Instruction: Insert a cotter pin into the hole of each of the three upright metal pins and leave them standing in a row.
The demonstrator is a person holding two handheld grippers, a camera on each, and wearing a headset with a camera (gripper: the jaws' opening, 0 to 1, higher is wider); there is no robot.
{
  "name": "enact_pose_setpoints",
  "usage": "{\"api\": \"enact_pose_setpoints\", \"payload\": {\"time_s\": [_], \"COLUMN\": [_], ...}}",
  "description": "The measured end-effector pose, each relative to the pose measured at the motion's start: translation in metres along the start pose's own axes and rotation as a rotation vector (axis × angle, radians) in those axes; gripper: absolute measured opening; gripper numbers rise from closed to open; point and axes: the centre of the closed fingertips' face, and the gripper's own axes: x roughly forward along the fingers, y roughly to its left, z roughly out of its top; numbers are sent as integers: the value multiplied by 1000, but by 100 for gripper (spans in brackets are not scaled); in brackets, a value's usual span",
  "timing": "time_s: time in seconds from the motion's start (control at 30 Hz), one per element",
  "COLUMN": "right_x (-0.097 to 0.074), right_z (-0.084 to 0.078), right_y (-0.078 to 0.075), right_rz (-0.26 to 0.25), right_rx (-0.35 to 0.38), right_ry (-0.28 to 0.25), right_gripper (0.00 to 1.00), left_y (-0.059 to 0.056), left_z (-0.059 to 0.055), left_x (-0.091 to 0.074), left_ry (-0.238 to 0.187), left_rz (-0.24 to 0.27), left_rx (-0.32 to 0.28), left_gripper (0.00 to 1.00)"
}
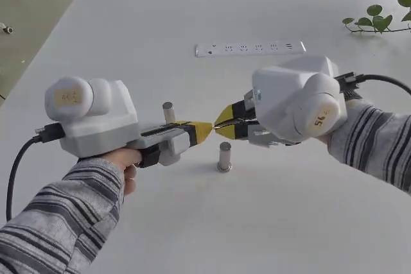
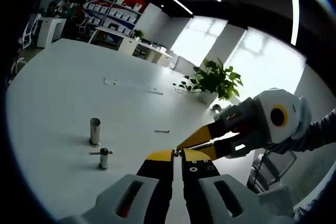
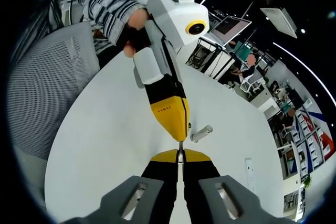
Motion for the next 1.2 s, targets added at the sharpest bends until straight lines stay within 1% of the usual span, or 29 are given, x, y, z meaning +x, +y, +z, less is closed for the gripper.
{"api": "enact_pose_setpoints", "payload": {"time_s": [0.27,0.47,0.53,0.63,0.7,0.77,0.8,0.87,0.9,0.93,0.97,1.03,1.07,1.1,1.13,1.17,1.2], "right_x": [1,-1,-1,-1,-2,-3,-3,-3,-3,-3,-3,-2,-2,-3,-3,-2,-2], "right_z": [1,1,1,2,4,5,5,7,9,11,12,11,10,10,10,8,8], "right_y": [1,2,2,2,2,-1,-1,-1,0,-1,-1,-3,-4,-4,-3,-6,-6], "right_rz": [-4,1,10,12,20,7,11,18,29,31,37,43,36,42,57,56,65], "right_rx": [2,27,62,68,86,108,118,172,217,243,286,344,373,405,460,490,509], "right_ry": [0,-8,-10,-15,-17,-30,-34,-51,-72,-87,-99,-116,-120,-127,-138,-147,-157], "right_gripper": [0,0,0,0,0,0,0,0,0,0,0,2,3,4,5,6,7], "left_y": [2,0,0,-2,-3,-3,-3,-4,-4,-4,-3,0,2,3,5,6,7], "left_z": [-1,-1,-1,-1,0,2,2,3,2,2,0,-3,-5,-7,-9,-10,-10], "left_x": [1,1,1,-1,-2,-2,-3,-4,-5,-5,-6,-8,-9,-11,-13,-14,-15], "left_ry": [7,7,6,2,2,-9,-7,-8,-6,-5,3,21,28,34,40,44,48], "left_rz": [-3,-19,-21,-32,-45,-48,-50,-54,-54,-54,-50,-39,-32,-31,-27,-24,-20], "left_rx": [-13,28,42,71,83,97,102,124,141,150,168,188,201,211,223,232,245], "left_gripper": [0,0,0,0,0,0,0,0,0,0,0,0,0,0,0,0,0]}}
